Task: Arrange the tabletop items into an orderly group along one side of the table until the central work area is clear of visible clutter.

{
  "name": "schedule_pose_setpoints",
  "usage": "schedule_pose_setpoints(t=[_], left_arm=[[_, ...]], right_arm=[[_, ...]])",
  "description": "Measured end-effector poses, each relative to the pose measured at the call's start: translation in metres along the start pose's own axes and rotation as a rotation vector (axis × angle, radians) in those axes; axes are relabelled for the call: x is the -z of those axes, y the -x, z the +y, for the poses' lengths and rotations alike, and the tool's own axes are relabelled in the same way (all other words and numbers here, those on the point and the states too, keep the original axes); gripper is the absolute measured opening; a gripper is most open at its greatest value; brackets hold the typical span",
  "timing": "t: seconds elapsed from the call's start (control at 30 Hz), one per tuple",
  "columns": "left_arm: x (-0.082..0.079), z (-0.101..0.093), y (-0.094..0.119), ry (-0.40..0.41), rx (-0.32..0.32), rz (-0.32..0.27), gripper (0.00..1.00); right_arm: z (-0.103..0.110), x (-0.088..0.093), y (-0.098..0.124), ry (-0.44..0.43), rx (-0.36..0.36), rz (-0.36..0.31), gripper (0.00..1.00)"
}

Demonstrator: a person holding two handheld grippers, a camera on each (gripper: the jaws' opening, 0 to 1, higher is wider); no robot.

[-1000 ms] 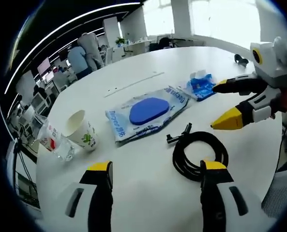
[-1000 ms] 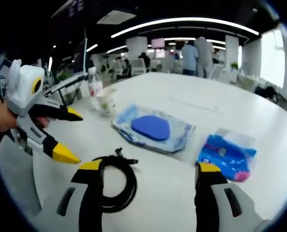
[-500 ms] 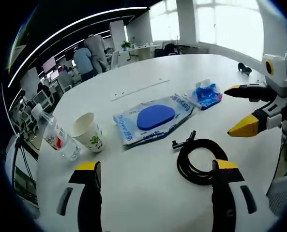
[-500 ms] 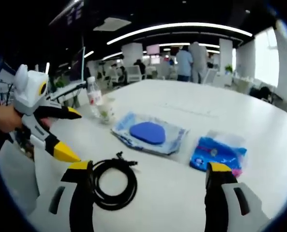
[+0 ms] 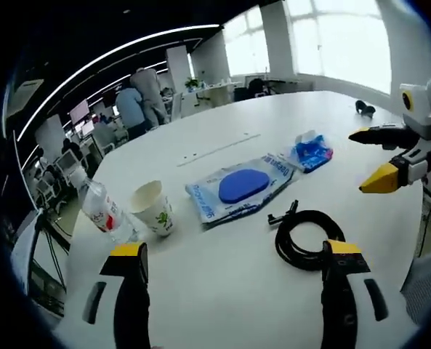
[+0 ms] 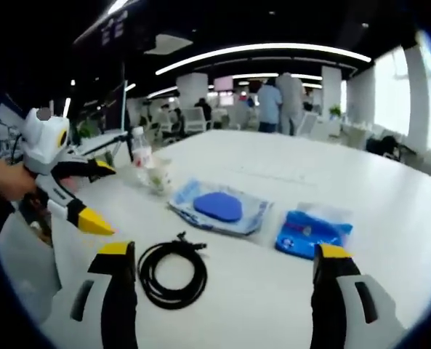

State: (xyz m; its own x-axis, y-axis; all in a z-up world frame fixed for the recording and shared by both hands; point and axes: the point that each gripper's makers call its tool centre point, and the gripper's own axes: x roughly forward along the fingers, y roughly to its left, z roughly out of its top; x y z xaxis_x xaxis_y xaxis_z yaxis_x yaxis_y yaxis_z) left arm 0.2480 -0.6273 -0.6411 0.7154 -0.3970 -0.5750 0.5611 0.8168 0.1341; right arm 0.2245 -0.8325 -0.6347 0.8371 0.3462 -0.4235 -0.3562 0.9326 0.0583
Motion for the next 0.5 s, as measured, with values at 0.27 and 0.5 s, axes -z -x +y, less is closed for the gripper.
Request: schedule_pose_setpoints(t=[0.27, 0.5], left_arm=[[0.001, 0.0, 0.024, 0.009, 0.029, -0.085, 0.99], [0.008, 0.007, 0.038, -0.004, 0.055, -0.107, 0.99]], right_arm=[[0.003, 0.004, 0.018, -0.007, 0.038, -0.019, 1.0], [0.016, 0.005, 0.03, 0.028, 0.028, -0.036, 1.0]])
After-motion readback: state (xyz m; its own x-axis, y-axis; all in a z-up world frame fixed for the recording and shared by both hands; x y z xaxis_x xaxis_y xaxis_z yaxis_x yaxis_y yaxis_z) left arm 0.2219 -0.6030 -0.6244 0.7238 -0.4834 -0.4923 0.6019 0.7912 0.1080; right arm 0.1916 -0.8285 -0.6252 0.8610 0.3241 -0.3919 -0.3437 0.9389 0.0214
